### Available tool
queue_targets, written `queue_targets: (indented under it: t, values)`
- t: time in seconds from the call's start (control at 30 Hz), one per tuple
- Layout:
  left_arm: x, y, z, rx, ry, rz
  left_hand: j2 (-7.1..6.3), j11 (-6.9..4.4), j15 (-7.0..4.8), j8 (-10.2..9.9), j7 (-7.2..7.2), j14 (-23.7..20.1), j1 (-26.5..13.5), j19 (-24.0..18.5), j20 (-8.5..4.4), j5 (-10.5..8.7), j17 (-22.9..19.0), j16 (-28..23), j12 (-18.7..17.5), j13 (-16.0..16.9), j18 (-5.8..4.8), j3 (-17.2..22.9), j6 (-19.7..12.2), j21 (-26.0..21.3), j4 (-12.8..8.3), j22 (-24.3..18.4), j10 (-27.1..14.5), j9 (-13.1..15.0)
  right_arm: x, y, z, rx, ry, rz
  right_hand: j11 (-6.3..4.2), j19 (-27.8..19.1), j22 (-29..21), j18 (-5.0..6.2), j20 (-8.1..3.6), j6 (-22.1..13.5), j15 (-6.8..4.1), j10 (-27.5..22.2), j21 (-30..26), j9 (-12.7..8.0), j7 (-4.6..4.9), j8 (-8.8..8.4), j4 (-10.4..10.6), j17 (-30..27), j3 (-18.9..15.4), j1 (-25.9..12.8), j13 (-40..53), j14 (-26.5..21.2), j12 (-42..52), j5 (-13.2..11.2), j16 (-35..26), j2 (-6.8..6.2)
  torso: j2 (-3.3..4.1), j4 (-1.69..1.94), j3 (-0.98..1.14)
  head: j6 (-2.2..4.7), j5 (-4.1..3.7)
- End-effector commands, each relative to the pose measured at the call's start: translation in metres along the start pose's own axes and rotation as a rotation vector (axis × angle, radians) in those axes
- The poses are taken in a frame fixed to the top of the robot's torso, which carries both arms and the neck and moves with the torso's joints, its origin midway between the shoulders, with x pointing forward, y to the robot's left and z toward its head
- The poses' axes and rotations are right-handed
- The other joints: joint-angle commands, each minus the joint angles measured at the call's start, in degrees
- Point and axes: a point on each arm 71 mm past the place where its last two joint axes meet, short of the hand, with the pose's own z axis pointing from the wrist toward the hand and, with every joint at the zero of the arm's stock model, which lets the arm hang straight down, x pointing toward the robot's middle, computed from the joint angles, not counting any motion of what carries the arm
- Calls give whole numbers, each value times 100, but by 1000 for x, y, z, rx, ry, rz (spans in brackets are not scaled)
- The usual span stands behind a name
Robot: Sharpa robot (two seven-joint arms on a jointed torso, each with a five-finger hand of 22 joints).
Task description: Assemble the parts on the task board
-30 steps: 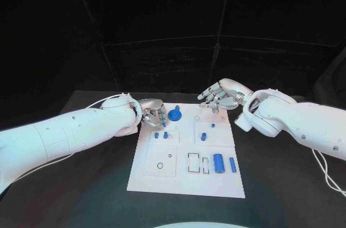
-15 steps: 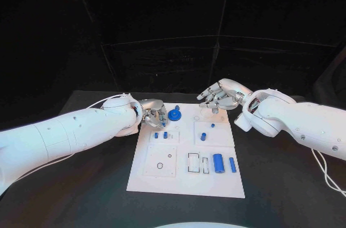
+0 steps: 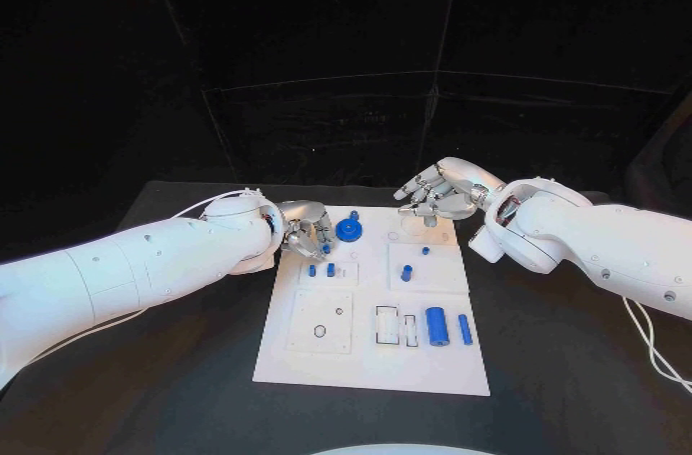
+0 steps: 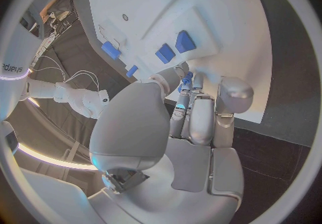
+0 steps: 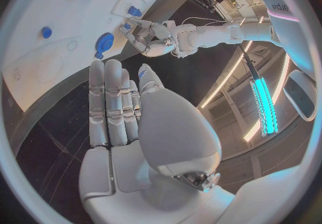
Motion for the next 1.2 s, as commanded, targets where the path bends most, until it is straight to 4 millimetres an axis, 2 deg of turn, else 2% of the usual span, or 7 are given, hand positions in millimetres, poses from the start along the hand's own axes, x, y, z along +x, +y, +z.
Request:
queue_targets:
  t: [0.03,0.43,0.73,0.8,0.97,1.07,1.2]
  values:
    - [-2,-1,-1,7,-10,3,-45,5,55,-69,13,16,-29,-7,47,9,-16,-12,-32,5,-31,-44,-99,-22,-3,5,-78,-5,-1,1,0,1,5,-1,-8,6,-5,70,32,-39,10,-28,-28,6,-2,21,28,9,12,-14,-8,-40,24,17,-18,-11,5,2,-1,3,3]
    - [-5,5,-6,5,-49,0,-52,15,63,-154,24,12,-38,-16,60,9,-35,-8,-33,13,-26,-100,-205,-36,-11,-4,-175,-3,-4,-9,0,50,22,-65,-16,235,52,81,-3,64,-26,-174,102,37,-20,161,52,85,50,69,-383,242,-255,-10,143,21,4,6,-5,22,-8]
    - [-16,15,-22,64,-170,-186,-12,36,76,-162,51,-30,-70,-102,71,10,-196,-88,-18,18,20,-127,-189,-241,20,-218,-211,6,-6,-22,-2,101,60,-375,-87,478,245,79,-108,420,-109,111,444,44,-127,309,-132,895,263,453,-1184,783,-1103,-174,963,-55,2,2,5,58,-64]
    - [-20,19,-28,101,-216,-332,45,73,112,-180,93,-266,-55,-430,102,10,-782,-445,-14,15,152,-151,-173,-901,29,-871,-347,10,-3,-25,-3,107,70,-463,-97,478,293,78,-119,479,-116,230,515,28,-134,300,-139,1040,311,479,-1360,844,-1305,-188,1093,-77,3,-3,10,59,-86]
    - [-28,21,-42,242,-290,-716,131,120,160,-228,140,-697,-68,-985,160,10,-1588,-959,119,29,329,-277,-179,-1893,66,-1789,-495,10,8,-31,-7,119,95,-622,-77,459,354,75,-117,503,-117,267,599,-5,-159,216,-131,1193,351,472,-1602,897,-1591,-225,1225,-157,4,22,-6,67,-152]
    - [-31,20,-48,296,-331,-896,162,131,176,-245,145,-1173,-65,-1165,182,10,-2549,-1560,202,35,339,-385,-182,-2101,73,-1921,-580,13,14,-33,-9,118,104,-675,-51,449,372,73,-106,496,-98,205,622,-15,-151,169,-112,1224,353,442,-1703,908,-1709,-254,1252,-192,7,16,-6,69,-160]
    - [-33,21,-54,325,-377,-1059,210,129,179,-243,141,-1323,-70,-1224,190,15,-2829,-1727,288,46,341,-465,-165,-2190,92,-1978,-587,16,22,-34,-10,116,122,-716,-24,439,389,73,-94,472,-75,160,646,-24,-135,109,-102,1269,360,423,-1810,922,-1815,-283,1291,-224,3,12,-5,74,-162]
